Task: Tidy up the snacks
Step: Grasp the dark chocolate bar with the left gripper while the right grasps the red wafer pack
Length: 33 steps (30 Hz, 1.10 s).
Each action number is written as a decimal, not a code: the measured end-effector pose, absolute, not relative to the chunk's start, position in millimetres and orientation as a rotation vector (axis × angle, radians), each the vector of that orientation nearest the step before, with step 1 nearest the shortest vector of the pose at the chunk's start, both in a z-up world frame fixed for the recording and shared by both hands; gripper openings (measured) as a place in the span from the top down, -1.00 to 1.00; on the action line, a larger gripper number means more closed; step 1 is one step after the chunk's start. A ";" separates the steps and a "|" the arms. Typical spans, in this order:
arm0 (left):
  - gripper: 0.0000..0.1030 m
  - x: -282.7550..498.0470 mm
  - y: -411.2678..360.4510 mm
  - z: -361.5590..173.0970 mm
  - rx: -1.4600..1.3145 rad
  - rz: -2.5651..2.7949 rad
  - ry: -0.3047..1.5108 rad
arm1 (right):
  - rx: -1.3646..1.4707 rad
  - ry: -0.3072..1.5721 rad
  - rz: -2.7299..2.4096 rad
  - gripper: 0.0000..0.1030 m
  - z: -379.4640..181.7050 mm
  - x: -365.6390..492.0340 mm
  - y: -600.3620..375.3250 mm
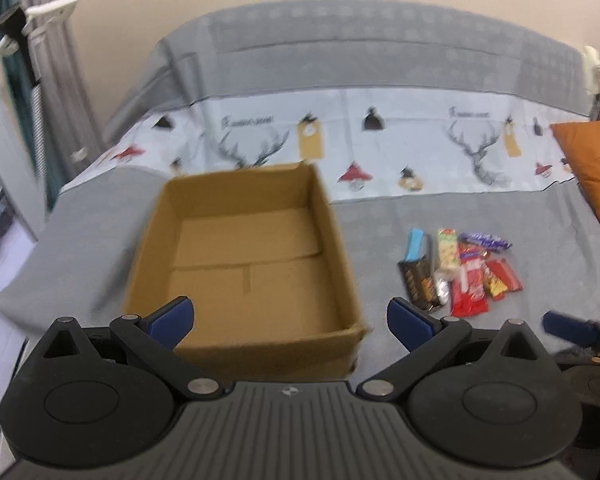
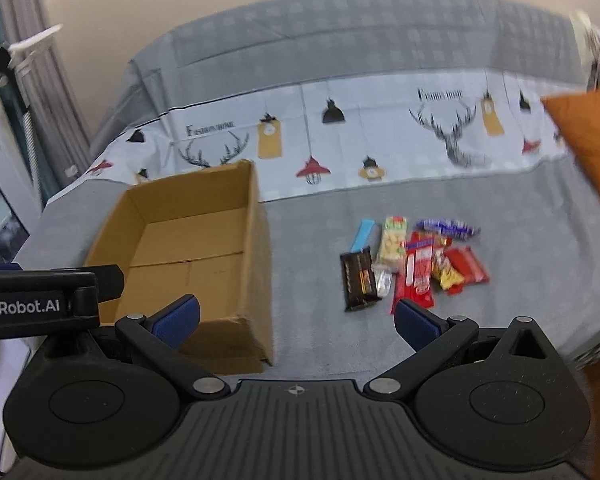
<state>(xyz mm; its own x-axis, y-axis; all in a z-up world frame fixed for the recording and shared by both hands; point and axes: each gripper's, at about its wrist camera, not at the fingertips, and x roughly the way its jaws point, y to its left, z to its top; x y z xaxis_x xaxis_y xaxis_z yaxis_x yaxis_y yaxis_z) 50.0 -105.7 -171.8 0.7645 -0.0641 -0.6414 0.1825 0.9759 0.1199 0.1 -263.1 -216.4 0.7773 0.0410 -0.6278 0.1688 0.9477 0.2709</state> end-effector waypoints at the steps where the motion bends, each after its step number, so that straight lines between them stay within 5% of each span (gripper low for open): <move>1: -1.00 52.1 -113.5 -182.1 0.176 -0.156 0.657 | 0.358 0.664 -0.069 -0.99 -230.4 1.8 -274.9; 11: -1.00 124.0 -198.7 -273.6 0.160 -0.365 0.746 | 0.411 0.573 -0.199 -0.96 -319.9 29.7 -383.0; 14: -1.00 150.5 -216.1 -299.7 0.123 -0.392 0.804 | 0.507 0.624 -0.157 -0.50 -345.4 49.3 -408.6; 16: -0.80 168.5 -231.2 -317.8 0.164 -0.403 0.839 | 0.548 0.665 -0.116 -0.02 -362.0 64.0 -416.6; 19: -0.40 198.0 -251.8 -346.3 0.201 -0.429 0.896 | 0.540 0.716 -0.080 0.09 -379.0 85.9 -414.0; 24: -0.22 236.5 -262.1 -378.3 0.171 -0.437 0.976 | 0.602 0.777 -0.070 0.26 -402.7 113.0 -420.8; 26: 0.05 246.0 -262.0 -385.9 0.145 -0.442 1.011 | 0.615 0.787 -0.077 0.48 -408.6 119.0 -423.8; 28: 0.36 251.4 -260.4 -391.8 0.099 -0.462 1.057 | 0.596 0.798 -0.110 0.97 -410.3 121.8 -425.7; 32: 0.36 245.5 -259.8 -390.8 0.099 -0.480 1.053 | 0.539 0.779 -0.163 0.88 -400.2 114.6 -422.9; 33: 0.36 244.0 -260.3 -390.6 0.105 -0.485 1.050 | 0.539 0.770 -0.153 0.67 -398.7 113.6 -421.9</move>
<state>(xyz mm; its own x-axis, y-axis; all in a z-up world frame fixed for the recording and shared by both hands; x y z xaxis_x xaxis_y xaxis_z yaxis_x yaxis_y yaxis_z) 244.0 -260.3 -390.6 0.4028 -0.3337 -0.8523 0.4319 0.8903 -0.1445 113.6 -421.9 -398.7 0.7143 0.0619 -0.6971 0.3229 0.8546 0.4067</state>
